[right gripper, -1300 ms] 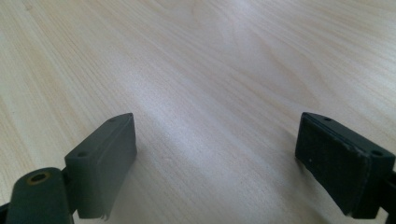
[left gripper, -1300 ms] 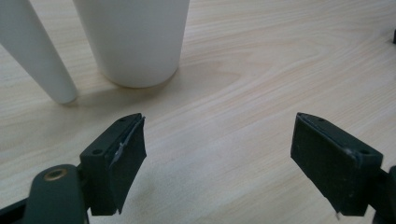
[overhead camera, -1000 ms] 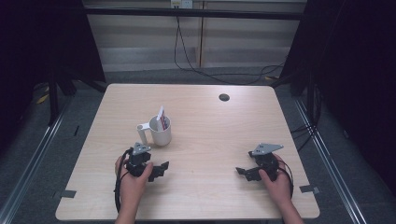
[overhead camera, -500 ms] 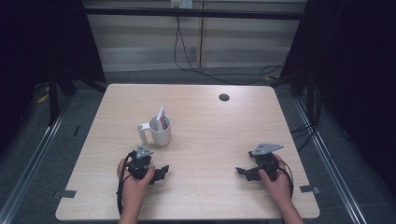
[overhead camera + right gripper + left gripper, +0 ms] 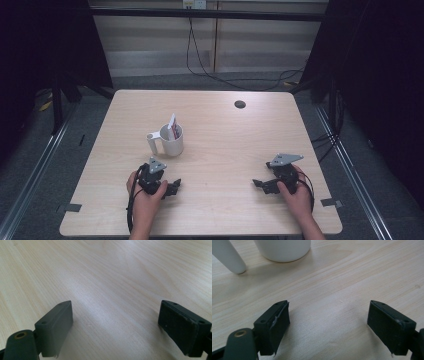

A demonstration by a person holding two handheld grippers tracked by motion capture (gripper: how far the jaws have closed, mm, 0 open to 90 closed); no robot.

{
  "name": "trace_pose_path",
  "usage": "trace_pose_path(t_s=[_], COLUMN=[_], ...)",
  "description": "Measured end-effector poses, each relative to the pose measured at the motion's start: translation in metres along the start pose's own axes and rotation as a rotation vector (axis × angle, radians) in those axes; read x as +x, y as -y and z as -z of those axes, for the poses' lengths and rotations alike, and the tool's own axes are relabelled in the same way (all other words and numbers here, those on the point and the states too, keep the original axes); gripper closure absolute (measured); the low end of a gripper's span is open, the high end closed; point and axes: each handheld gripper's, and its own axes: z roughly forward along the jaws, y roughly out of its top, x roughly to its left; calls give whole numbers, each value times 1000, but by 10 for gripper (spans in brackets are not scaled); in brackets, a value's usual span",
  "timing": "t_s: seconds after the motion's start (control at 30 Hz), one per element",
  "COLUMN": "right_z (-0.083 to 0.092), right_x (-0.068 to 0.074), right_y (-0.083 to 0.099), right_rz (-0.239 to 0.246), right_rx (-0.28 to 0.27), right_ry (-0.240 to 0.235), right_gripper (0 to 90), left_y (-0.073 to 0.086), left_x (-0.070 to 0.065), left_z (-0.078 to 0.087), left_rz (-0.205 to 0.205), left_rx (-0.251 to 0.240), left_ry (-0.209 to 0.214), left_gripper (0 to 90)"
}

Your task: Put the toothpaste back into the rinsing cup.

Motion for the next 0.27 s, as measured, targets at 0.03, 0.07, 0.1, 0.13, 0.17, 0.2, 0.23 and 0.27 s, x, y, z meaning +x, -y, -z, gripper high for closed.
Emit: trace_pose_path(t_s=[0.03, 0.07, 0.1, 0.13, 0.17, 0.2, 0.23, 0.27], right_z=[0, 0, 0, 0, 0, 0, 0, 0], right_x=[0, 0, 0, 0, 0, 0, 0, 0], right_y=[0, 0, 0, 0, 0, 0, 0, 0], right_rz=[0, 0, 0, 0, 0, 0, 0, 0], right_rx=[0, 0, 0, 0, 0, 0, 0, 0], right_ry=[0, 0, 0, 0, 0, 0, 0, 0], right_gripper=[121, 121, 121, 121, 121, 121, 121, 121], left_y=[1, 1, 1, 2, 2, 3, 3, 4], left_x=[0, 0, 0, 0, 0, 0, 0, 0], left_z=[0, 0, 0, 0, 0, 0, 0, 0], left_rz=[-6, -6, -12, -12, -14, -14, -16, -14], left_rx=[-1, -6, -8, -13, -16, -19, -20, -26], left_ry=[1, 2, 0, -1, -1, 1, 2, 3], left_gripper=[170, 167, 164, 164, 164, 163, 161, 160])
